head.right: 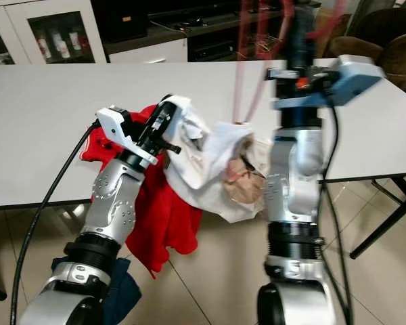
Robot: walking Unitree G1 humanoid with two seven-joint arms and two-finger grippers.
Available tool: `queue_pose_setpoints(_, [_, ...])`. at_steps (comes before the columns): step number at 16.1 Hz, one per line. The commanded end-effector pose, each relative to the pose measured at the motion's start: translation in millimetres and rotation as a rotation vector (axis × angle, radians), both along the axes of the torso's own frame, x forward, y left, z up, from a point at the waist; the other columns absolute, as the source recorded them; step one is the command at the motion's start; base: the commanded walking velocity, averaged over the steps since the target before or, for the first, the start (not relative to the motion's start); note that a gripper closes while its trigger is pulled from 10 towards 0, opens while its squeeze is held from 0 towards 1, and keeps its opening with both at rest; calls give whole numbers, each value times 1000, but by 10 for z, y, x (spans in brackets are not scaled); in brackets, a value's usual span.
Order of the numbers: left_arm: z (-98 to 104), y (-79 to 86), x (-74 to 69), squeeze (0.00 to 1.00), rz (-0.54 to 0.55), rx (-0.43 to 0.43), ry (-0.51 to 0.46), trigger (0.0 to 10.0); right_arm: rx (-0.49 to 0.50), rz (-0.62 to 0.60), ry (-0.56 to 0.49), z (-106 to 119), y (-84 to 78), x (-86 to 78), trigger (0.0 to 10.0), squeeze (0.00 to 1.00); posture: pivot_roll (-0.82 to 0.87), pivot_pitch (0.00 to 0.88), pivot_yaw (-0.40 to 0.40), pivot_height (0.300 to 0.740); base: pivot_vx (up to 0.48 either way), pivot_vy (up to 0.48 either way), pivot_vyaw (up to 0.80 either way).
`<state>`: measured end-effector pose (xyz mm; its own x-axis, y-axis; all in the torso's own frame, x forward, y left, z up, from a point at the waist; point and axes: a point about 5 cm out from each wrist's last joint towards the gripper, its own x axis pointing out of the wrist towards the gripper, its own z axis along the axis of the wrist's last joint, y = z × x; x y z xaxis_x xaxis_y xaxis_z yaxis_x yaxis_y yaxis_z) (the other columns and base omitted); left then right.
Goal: Hang hanger
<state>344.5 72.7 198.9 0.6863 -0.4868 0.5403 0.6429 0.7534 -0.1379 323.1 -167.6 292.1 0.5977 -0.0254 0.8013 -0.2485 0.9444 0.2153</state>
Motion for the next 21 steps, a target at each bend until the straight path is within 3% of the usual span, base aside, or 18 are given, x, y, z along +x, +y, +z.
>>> queue_pose_setpoints(1, [80, -40, -33, 0, -64, -9, -32, 0, 5, -58, -32, 100, -91, -2, 0, 0, 27, 14, 24, 740, 0, 0, 0])
queue_pose_setpoints(4, [60, -125, -116, 0, -178, 15, -37, 0, 3, -63, -41, 158, -114, 10, 0, 0, 27, 12, 22, 740, 0, 0, 0])
queue_pose_setpoints(8, [-21, -261, -220, 0, -269, 107, -62, 0, 5, 61, -91, 302, 70, 4, 0, 0, 26, 9, 18, 740, 0, 0, 0])
queue_pose_setpoints(9, [-50, -271, -228, 0, -270, 123, -56, 0, 64, 144, -106, 387, 68, 0, 0, 0, 26, 8, 17, 740, 0, 0, 0])
queue_pose_setpoints(10, [-70, -260, -237, 0, -268, 122, -45, 0, 198, 290, -95, 424, 1, 6, 0, 0, 27, 8, 14, 740, 0, 0, 0])
queue_pose_setpoints(14, [-118, -316, -311, 0, -309, 112, -28, 0, 406, 319, -59, 285, -206, 15, 0, 0, 27, 8, 14, 740, 0, 0, 0])
queue_pose_setpoints(18, [-60, -392, -308, 0, -320, 106, -34, 0, 338, 315, -35, 237, -100, 11, 0, 0, 19, 7, 17, 740, 0, 0, 0])
queue_pose_setpoints(21, [-27, -358, -286, 0, -295, 115, -52, 0, 307, 183, 19, 155, -200, 90, 0, 0, 23, 4, 15, 740, 0, 0, 0])
